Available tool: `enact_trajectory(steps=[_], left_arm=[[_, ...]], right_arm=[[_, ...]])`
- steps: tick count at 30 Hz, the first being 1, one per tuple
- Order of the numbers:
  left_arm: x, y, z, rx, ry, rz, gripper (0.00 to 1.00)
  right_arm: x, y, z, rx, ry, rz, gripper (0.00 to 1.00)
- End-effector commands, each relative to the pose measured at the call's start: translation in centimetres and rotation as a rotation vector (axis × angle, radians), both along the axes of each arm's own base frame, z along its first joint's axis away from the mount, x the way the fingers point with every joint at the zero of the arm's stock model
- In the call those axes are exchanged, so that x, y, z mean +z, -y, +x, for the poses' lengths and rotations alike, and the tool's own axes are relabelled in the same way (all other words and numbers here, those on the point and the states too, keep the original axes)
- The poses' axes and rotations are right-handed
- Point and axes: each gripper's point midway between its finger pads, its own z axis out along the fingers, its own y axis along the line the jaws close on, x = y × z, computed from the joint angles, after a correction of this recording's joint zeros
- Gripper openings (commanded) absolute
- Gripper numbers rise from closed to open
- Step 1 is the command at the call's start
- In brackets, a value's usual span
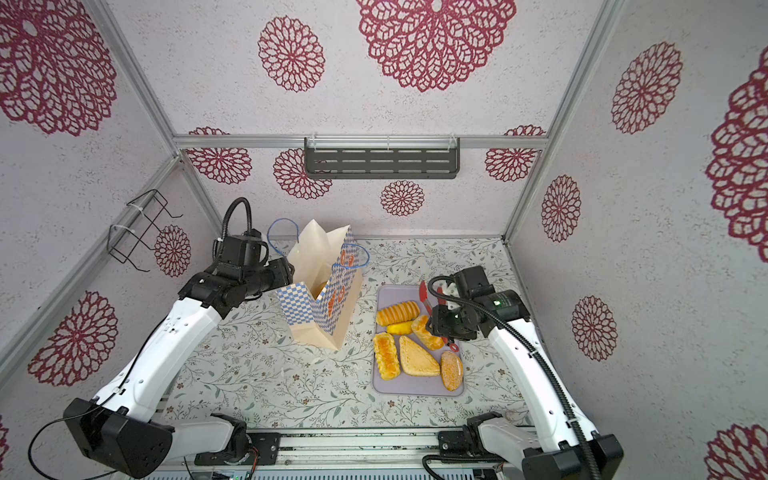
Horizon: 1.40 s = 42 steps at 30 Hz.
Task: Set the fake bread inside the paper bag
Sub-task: 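Move the tongs back over the flat triangular bread with the right gripper, then lower the open tongs around the flat triangular bread with the right gripper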
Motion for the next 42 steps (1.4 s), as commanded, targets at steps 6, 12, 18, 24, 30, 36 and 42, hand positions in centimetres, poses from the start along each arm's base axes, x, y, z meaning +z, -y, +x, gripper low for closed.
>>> enact_trajectory(steps=[6, 12, 18, 24, 30, 36, 42], left_arm=[[0.5, 0.1, 0.1, -0.012, 0.031, -0.017, 0.62], [0.3, 0.1, 0.2, -0.015, 0.034, -0.017, 0.62], [0.2, 0.4, 0.7, -0.027, 0.038, -0.023, 0.63], [0.0, 0.5, 0.8, -0.032, 0.033, -0.02, 0.63], [-0.4, 0.5, 0.7, -0.03, 0.027, -0.02, 0.63], [-0.3, 0.5, 0.6, -0.028, 0.03, -0.024, 0.63], [-0.5, 0.4, 0.7, -0.025, 0.024, -0.025, 0.63]], right_arm=[[-1.4, 1.9, -2.2, -0.026, -0.016, -0.061, 0.59], [-2.4, 2.8, -3.2, -0.075, -0.04, -0.071, 0.61], [-3.7, 2.9, -4.1, -0.089, -0.085, -0.048, 0.64], [-4.5, 1.9, -4.4, -0.092, -0.109, 0.023, 0.67], [-5.6, 1.1, -4.4, -0.096, -0.137, 0.081, 0.7], [-6.3, 0.9, -4.1, -0.093, -0.153, 0.094, 0.73], [-6.5, 0.7, -3.6, -0.09, -0.146, 0.112, 0.67]])
